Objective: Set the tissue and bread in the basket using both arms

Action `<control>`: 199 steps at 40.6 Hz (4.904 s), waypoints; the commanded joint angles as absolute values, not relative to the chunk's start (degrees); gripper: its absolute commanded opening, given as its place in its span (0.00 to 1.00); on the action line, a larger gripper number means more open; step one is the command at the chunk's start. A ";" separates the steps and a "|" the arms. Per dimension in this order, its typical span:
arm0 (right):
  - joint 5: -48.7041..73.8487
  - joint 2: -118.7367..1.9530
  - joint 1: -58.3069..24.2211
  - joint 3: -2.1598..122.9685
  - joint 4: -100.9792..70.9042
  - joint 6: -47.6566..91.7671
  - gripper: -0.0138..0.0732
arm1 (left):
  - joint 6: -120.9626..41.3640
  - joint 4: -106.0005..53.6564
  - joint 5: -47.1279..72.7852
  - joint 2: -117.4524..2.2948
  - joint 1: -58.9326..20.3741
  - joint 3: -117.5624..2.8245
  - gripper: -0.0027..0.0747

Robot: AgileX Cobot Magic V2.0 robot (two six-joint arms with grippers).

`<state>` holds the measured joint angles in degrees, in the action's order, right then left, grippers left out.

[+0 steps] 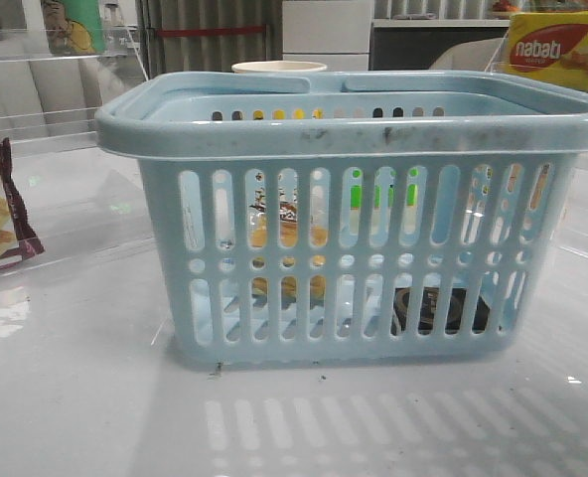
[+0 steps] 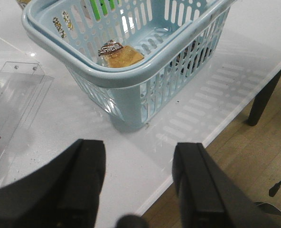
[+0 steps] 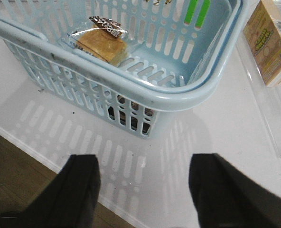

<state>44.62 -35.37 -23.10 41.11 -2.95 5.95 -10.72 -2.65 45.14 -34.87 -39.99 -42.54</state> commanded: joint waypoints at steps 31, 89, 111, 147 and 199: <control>43.16 -35.37 -23.01 42.62 -2.39 6.68 0.19 | -10.24 -3.42 39.30 -34.89 -40.39 -44.01 0.15; 43.44 -35.37 -23.01 42.62 -2.39 6.68 0.19 | -10.70 -5.55 -4.11 1.51 -2.40 0.35 0.15; 43.44 -35.37 -23.01 42.62 -2.39 6.68 0.19 | -10.70 -5.55 -4.11 1.39 -2.40 0.35 0.15; 6.06 -6.86 0.20 9.16 -2.60 6.68 0.19 | -10.70 -5.55 -4.11 1.30 -2.40 0.35 0.15; -4.75 1.59 0.71 -1.72 0.00 -0.98 0.19 | -10.70 -5.55 -4.11 1.30 -2.40 0.35 0.15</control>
